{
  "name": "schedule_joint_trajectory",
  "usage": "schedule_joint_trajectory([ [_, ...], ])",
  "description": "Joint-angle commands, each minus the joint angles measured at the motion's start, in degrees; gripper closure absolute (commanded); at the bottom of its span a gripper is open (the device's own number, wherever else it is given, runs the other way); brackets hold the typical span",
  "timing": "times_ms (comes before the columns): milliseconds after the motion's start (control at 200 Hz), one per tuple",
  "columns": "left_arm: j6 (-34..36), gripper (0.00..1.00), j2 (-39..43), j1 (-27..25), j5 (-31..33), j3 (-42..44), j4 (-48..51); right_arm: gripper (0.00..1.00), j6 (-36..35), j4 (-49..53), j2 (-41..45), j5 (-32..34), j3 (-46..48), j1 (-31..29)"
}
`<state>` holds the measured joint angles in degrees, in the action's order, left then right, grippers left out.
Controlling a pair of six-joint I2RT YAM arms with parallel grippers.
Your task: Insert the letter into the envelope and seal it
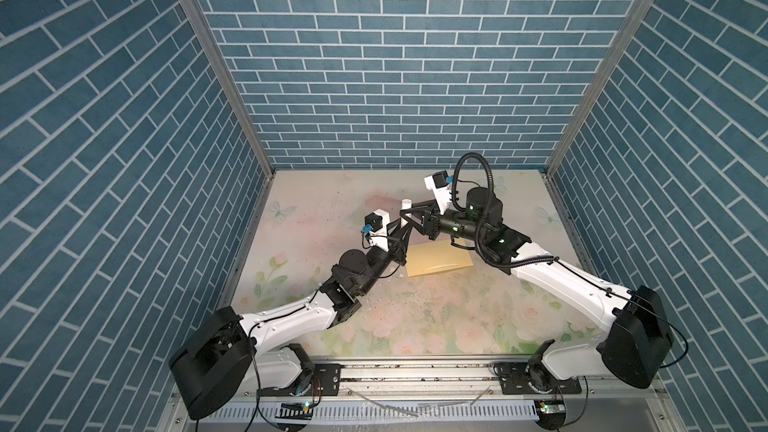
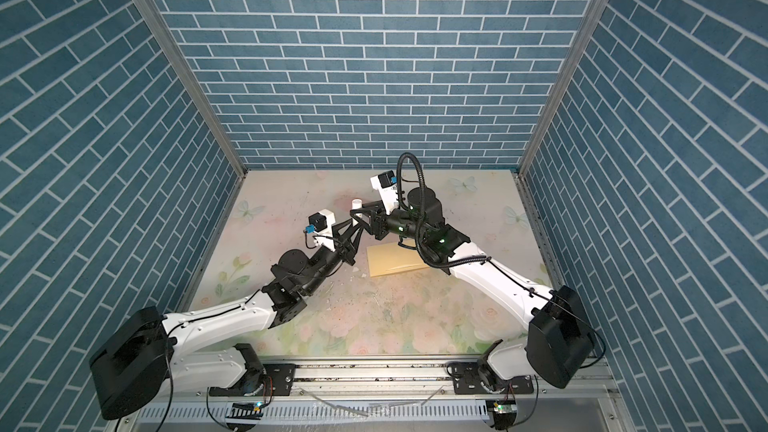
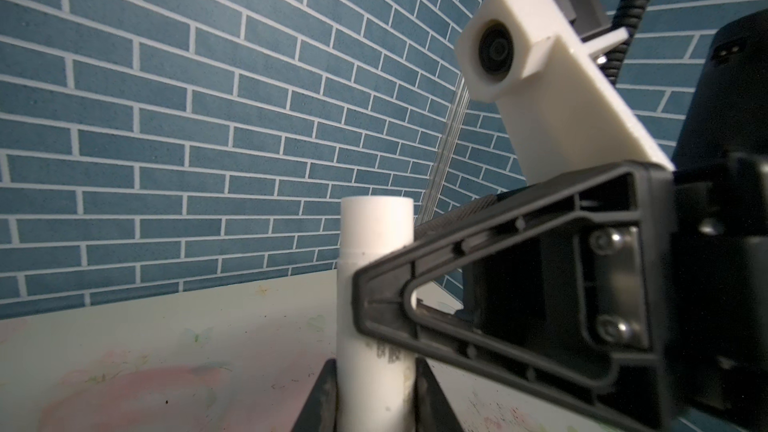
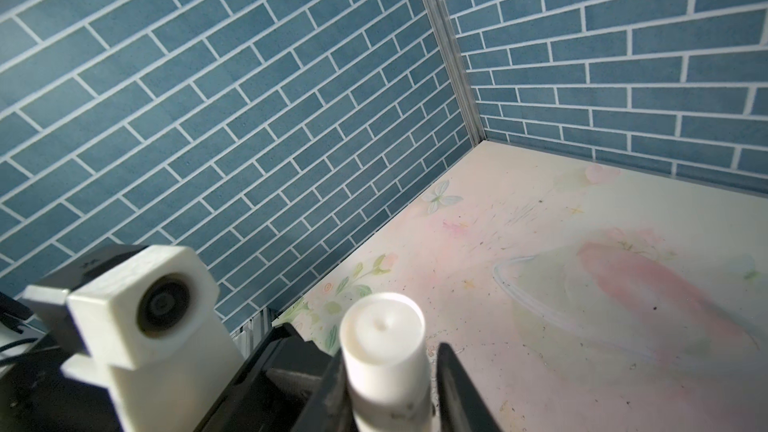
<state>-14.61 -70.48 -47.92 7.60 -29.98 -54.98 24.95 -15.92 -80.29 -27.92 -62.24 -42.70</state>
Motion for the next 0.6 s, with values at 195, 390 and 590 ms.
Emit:
schedule_joint_trajectory([
  [195, 1.08, 0.93, -0.14, -0.40, -3.74, -1.37, 1.01, 1.00, -1.32, 1.21, -0.60, -2.21, -3.99, -0.06],
  [390, 3.27, 0.49, 1.54, 0.04, -9.57, -3.07, 8.68, 1.00, -9.70, 11.26, 1.56, -0.87, -5.64, -0.03],
  [590, -0.29, 0.18, 7.20, 6.91, -28.78, -2.68, 16.16, 1.00, -21.00, 25.00, 4.99, -1.30, -8.19, 2.26],
])
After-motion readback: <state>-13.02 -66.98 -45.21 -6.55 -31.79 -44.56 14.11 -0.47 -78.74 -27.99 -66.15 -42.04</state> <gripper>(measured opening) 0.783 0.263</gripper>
